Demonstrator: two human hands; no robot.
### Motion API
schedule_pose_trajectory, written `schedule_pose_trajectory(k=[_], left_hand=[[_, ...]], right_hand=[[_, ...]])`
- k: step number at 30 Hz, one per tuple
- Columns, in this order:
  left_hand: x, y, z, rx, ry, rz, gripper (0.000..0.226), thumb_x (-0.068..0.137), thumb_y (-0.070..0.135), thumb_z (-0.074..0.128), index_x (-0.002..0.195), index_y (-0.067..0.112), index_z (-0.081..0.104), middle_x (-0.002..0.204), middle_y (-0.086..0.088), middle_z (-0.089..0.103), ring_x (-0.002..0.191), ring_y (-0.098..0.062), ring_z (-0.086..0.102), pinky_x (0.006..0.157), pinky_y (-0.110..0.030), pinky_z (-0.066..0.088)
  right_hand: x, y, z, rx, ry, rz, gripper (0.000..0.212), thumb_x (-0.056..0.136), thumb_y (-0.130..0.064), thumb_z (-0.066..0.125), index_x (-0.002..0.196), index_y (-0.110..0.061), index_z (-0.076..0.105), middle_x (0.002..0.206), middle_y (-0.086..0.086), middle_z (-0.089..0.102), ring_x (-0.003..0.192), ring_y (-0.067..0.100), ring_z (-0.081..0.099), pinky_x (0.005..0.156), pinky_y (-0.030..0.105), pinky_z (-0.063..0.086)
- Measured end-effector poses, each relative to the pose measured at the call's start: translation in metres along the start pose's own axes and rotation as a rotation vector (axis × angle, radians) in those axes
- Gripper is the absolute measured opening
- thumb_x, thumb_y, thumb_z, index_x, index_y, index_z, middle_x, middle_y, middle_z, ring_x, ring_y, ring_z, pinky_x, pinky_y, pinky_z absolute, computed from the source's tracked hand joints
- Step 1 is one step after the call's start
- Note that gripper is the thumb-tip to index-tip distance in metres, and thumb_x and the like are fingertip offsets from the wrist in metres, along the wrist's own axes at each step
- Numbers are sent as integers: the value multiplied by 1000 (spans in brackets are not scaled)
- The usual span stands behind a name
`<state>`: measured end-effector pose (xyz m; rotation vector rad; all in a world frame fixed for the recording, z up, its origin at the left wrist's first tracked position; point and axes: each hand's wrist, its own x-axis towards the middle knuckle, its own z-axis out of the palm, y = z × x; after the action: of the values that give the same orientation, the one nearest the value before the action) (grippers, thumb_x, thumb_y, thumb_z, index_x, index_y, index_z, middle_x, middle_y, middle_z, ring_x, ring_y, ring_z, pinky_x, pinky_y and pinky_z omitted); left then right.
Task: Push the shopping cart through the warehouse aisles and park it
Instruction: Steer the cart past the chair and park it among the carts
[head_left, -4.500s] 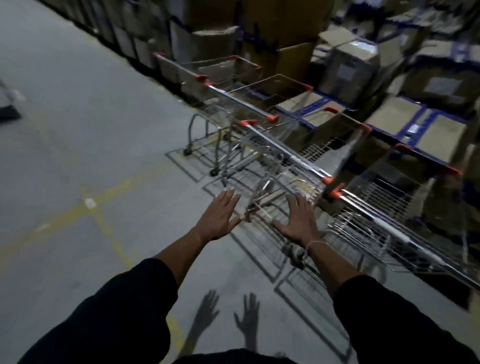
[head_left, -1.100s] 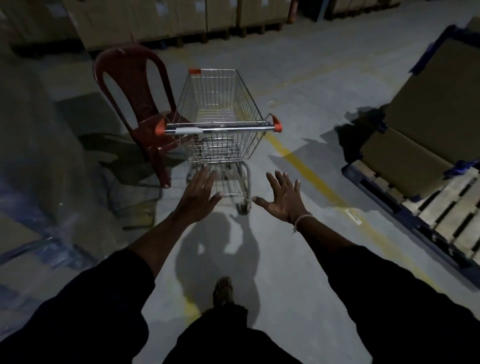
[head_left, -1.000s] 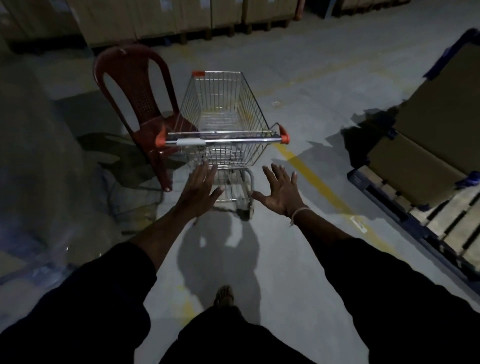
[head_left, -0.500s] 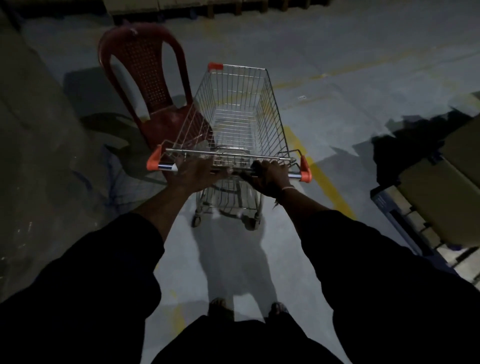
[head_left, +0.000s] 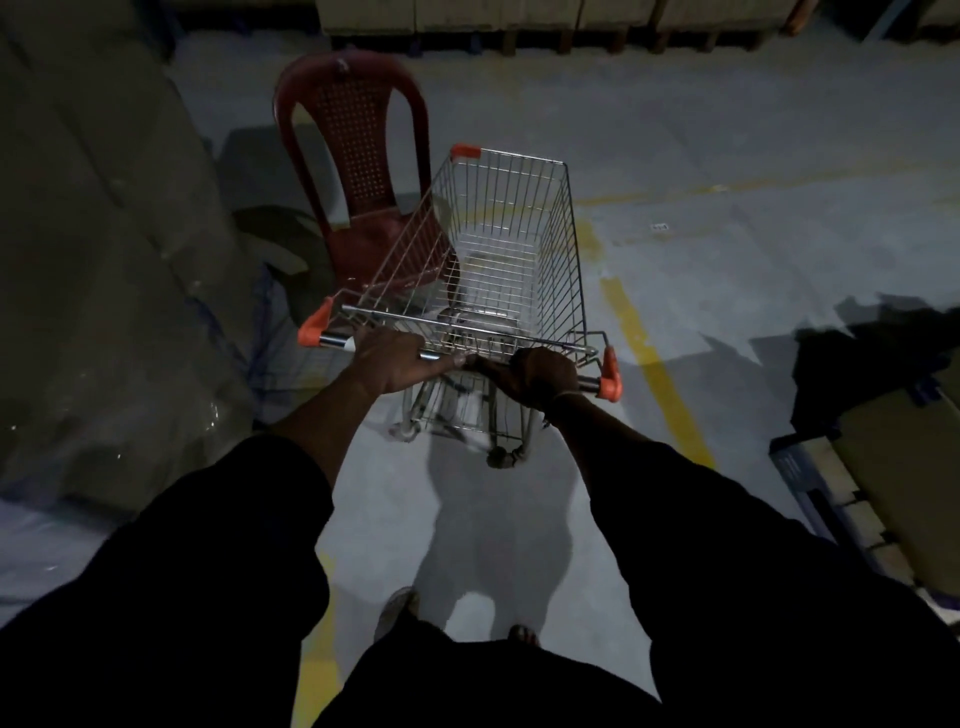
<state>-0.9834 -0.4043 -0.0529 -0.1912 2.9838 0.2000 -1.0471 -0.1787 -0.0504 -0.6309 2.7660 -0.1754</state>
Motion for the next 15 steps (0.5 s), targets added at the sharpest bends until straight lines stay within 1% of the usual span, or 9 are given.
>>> schedule_pose_trajectory(k=[2, 4, 6, 8, 9, 10, 12, 13, 15], left_hand=[[-14, 14, 5, -14, -27, -33, 92, 64, 107, 14, 76, 26, 55, 107, -15, 74, 107, -35, 66, 108, -55, 41], [-28, 25, 10, -14, -16, -52, 86, 66, 107, 17, 72, 28, 52, 104, -12, 74, 104, -34, 67, 107, -58, 41], [-42, 34, 15, -15, 12, -52, 79, 72, 103, 24, 67, 29, 50, 94, -10, 74, 99, -32, 68, 103, -53, 44], [-59, 44, 15, -39, 19, -54, 74, 77, 98, 30, 67, 28, 51, 81, -4, 65, 93, -30, 68, 92, -42, 44], [-68, 49, 16, -49, 13, -55, 74, 78, 98, 30, 67, 28, 52, 78, -1, 61, 91, -29, 68, 87, -39, 41], [-76, 54, 16, -57, 5, -62, 78, 75, 100, 27, 67, 27, 53, 77, -1, 61, 90, -29, 68, 85, -39, 41], [-93, 62, 18, -57, 18, -79, 87, 66, 105, 19, 68, 26, 55, 83, -4, 67, 92, -30, 68, 89, -41, 46], [-102, 65, 20, -56, 26, -88, 89, 63, 105, 17, 69, 25, 57, 85, -4, 69, 92, -29, 67, 90, -41, 46], [-120, 73, 22, -68, 16, -103, 91, 63, 105, 17, 67, 24, 57, 79, -2, 65, 87, -27, 66, 90, -41, 46]], right_hand=[[-14, 10, 1, -27, 5, -50, 84, 80, -96, 27, 63, -19, 54, 78, 5, 68, 82, 28, 69, 82, 38, 56], [-29, 21, 0, -46, -2, -86, 83, 82, -94, 28, 66, -18, 58, 72, 2, 62, 83, 27, 69, 77, 35, 51], [-41, 28, 1, -56, -10, -112, 85, 83, -92, 27, 72, -17, 65, 73, 1, 61, 85, 28, 69, 73, 34, 48], [-55, 33, 2, -70, -22, -130, 87, 84, -91, 28, 81, -15, 71, 80, 4, 65, 88, 29, 69, 73, 34, 47], [-62, 35, 3, -79, -24, -139, 87, 84, -91, 28, 84, -15, 73, 83, 5, 67, 90, 29, 69, 74, 34, 48], [-71, 37, 5, -88, -19, -150, 86, 85, -89, 30, 87, -15, 73, 88, 6, 69, 93, 29, 69, 76, 35, 49], [-88, 40, 8, -106, -2, -170, 83, 87, -86, 33, 91, -13, 71, 97, 9, 72, 98, 31, 68, 80, 36, 50], [-96, 41, 10, -115, 6, -182, 80, 88, -85, 33, 89, -14, 69, 99, 9, 72, 99, 32, 68, 79, 36, 50], [-112, 41, 13, -133, 20, -204, 79, 86, -88, 29, 81, -16, 62, 92, 7, 69, 96, 33, 68, 74, 35, 47]])
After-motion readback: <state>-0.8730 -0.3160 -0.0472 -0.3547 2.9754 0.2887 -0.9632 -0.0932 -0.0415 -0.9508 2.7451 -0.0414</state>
